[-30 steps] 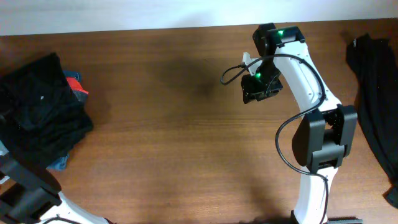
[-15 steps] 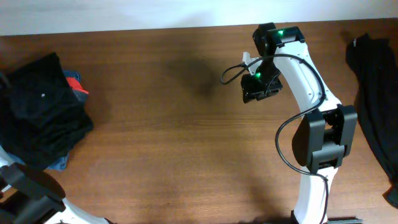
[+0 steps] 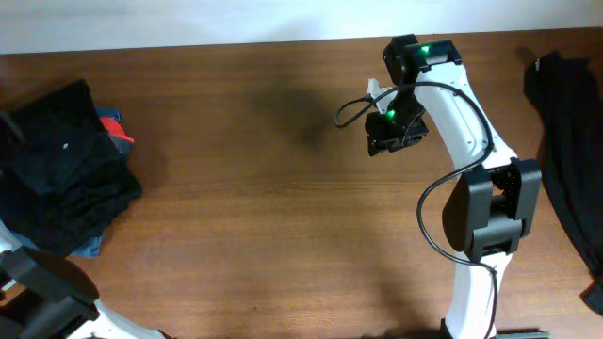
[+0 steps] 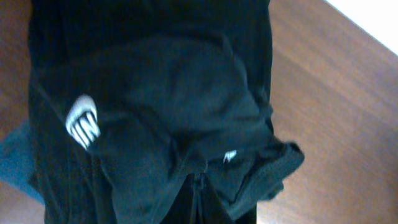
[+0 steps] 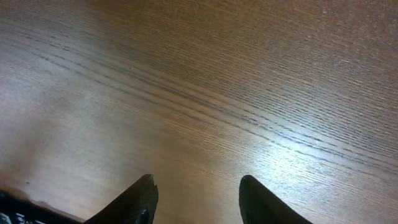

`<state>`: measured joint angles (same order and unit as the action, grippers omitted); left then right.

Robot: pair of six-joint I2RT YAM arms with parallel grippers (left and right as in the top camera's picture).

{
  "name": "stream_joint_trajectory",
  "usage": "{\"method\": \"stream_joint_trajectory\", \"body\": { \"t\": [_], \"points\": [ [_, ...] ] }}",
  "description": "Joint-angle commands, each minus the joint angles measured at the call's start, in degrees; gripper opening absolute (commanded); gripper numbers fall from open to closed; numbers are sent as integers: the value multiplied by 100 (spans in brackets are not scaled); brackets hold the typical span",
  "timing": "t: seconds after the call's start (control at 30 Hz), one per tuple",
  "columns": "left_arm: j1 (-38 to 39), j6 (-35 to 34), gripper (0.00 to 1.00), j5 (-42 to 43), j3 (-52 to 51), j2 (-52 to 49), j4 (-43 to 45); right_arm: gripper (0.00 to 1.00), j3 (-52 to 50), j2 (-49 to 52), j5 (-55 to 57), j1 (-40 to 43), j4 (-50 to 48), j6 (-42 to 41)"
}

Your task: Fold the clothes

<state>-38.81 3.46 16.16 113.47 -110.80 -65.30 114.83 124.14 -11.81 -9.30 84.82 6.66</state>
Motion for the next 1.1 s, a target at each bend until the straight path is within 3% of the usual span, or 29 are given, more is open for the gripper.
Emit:
{"method": "stream_joint_trajectory", "body": {
  "t": [0.0, 0.23, 0.37, 0.73, 0.97, 1.07],
  "points": [
    [-4, -15, 0, 487, 63, -2, 339, 48, -31, -74, 48, 0, -11, 15],
    [-317, -326, 0, 2470, 33, -378, 1255, 48, -31, -74, 48, 0, -11, 15],
    [-411, -435, 0, 2988, -20, -1016, 1344, 48, -31, -74, 48, 0, -11, 17],
    [-424, -286, 1, 3261, -20, -2476, 1097, 48, -31, -74, 48, 0, 48, 17],
    [-525, 101, 1, 3274, -15, -2105, 1001, 48, -31, -74, 48, 0, 55, 17],
    [-511, 216, 4, 3276, -4, -1499, 1021, 48, -31, -74, 50, 0, 44, 17]
  ]
}}
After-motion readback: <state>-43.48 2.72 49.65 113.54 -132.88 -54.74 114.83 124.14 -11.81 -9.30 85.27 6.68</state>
